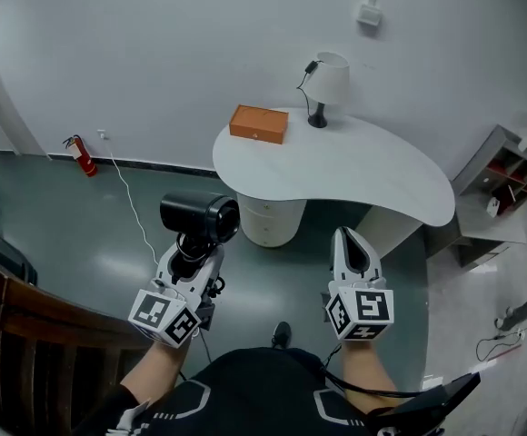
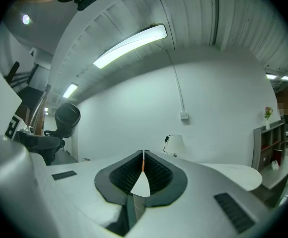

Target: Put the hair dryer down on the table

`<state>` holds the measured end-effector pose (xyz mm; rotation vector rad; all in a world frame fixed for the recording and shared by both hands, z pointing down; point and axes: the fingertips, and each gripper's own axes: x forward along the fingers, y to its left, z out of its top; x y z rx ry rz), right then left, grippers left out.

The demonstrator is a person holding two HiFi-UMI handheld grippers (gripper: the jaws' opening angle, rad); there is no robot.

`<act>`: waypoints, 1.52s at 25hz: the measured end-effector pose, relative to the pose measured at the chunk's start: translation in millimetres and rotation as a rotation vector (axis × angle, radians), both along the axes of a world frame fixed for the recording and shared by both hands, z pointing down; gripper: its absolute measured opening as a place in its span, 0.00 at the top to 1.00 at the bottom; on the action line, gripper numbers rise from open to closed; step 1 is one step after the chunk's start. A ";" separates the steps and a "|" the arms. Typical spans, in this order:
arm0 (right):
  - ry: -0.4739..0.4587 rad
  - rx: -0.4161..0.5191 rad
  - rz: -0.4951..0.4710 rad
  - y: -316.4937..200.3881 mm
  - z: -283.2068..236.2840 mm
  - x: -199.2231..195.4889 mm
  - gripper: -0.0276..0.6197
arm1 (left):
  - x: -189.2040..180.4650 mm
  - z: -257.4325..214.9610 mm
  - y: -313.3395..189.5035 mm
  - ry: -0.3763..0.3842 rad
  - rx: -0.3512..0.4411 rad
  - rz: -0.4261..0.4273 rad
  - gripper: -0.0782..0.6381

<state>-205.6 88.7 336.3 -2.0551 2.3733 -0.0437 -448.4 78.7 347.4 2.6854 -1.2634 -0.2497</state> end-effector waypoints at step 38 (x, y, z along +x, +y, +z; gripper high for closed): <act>-0.041 -0.027 0.088 -139.4 12.2 152.4 0.92 | 167.1 -2.0 -169.0 -0.029 -0.021 0.156 0.59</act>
